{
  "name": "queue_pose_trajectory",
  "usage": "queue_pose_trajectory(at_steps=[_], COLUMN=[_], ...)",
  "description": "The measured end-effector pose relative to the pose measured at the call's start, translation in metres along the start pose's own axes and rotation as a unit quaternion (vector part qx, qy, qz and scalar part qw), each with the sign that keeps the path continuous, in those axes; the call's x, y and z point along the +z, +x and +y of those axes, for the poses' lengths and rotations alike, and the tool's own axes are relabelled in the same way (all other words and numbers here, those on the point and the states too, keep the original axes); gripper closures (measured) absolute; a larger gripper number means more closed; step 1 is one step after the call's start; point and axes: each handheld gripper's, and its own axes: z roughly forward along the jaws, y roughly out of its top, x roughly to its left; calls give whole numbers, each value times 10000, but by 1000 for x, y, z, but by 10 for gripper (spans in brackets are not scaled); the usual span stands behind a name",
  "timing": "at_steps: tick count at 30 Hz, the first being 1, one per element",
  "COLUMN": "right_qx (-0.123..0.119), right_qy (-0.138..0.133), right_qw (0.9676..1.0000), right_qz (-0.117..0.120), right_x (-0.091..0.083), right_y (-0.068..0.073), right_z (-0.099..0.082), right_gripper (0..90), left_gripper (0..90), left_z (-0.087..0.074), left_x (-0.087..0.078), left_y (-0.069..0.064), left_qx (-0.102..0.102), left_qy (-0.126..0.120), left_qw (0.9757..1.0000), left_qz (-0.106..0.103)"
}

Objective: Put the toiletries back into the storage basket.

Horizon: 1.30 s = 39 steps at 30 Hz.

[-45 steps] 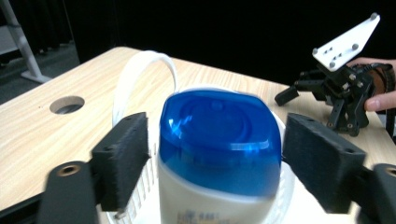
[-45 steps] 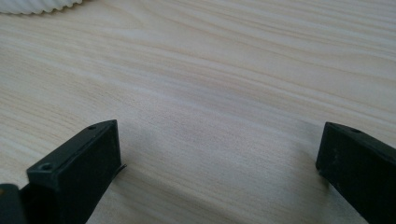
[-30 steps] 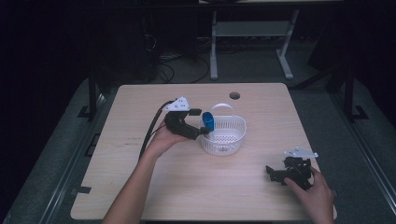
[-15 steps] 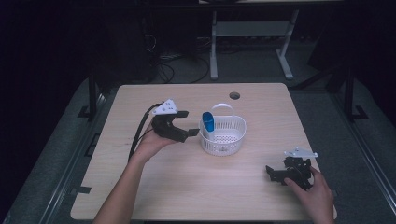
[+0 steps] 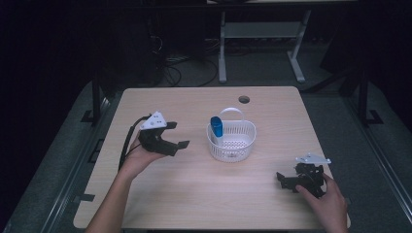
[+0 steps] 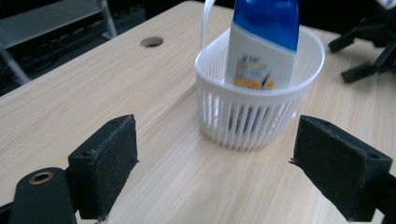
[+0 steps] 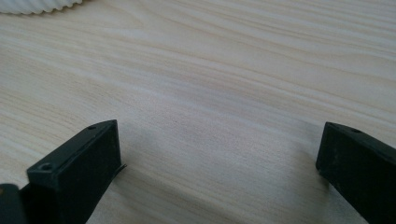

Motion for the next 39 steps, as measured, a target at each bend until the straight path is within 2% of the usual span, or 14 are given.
queue_pose_trajectory(at_steps=[10, 16, 19, 26, 31, 39], right_qx=[-6, -5, -3, -5, -8, -3], right_qy=[0, -1, 1, -1, -1, 1], right_qw=[10000, 10000, 10000, 10000, 10000, 10000], right_qz=[0, 0, 0, 0, 0, 0], right_x=[0, 0, 0, 0, 0, 0], right_y=[0, 0, 0, 0, 0, 0], right_z=[0, 0, 0, 0, 0, 0], right_gripper=[0, 0, 0, 0, 0, 0], left_gripper=[134, 135, 134, 135, 135, 135], left_z=[-28, -47, -57, -73, -85, -107], left_x=[-29, -38, -42, -51, -58, -64], left_y=[-3, -7, -7, -11, -13, -16], left_qx=[-70, -108, -204, -300, -368, -399], left_qy=[111, 264, 304, 403, 496, 854], left_qw=[9997, 9991, 9988, 9979, 9969, 9933], left_qz=[195, 309, 333, 409, 495, 667])
